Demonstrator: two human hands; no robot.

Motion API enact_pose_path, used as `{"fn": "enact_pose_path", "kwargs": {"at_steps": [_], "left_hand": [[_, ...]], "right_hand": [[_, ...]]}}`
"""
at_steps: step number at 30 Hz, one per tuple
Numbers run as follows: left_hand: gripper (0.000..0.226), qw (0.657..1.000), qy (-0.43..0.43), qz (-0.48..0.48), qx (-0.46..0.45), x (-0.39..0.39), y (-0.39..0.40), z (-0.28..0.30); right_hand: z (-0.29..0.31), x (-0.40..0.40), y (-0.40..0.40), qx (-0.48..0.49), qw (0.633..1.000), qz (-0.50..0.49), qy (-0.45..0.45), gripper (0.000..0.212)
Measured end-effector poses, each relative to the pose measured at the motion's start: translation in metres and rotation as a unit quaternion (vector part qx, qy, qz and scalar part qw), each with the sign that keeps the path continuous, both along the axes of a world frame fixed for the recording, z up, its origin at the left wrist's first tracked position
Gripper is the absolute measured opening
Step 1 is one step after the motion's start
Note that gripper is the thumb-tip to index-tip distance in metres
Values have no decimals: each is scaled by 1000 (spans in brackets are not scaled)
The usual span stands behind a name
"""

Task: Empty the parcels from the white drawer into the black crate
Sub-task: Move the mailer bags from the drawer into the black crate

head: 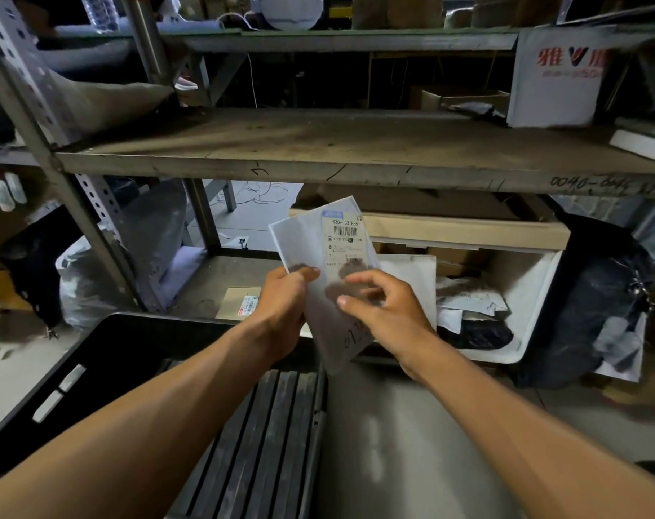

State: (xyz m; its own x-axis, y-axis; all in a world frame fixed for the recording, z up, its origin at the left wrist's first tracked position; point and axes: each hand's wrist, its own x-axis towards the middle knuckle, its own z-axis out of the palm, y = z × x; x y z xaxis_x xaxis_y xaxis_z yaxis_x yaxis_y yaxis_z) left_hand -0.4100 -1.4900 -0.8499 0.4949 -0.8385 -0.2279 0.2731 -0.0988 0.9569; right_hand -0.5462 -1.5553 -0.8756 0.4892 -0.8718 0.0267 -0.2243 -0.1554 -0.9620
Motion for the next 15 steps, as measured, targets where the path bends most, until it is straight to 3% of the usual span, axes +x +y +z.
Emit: {"fn": "enact_pose_path", "kwargs": {"at_steps": [4,8,11,15], "left_hand": [[19,1000,-9,-6,21,2,9,2],[17,1000,20,6,13,7,24,1],[17,1000,4,19,24,19,37,-4],[19,995,-47,77,45,54,57,-7]], "right_hand": [[-9,-10,-11,-14,993,-74,85,36],[-15,-10,-13,36,995,-63,62,31],[-15,-6,-10,10,996,-47,78,20],[-26,0,-7,-24,991,-15,127,19]]}}
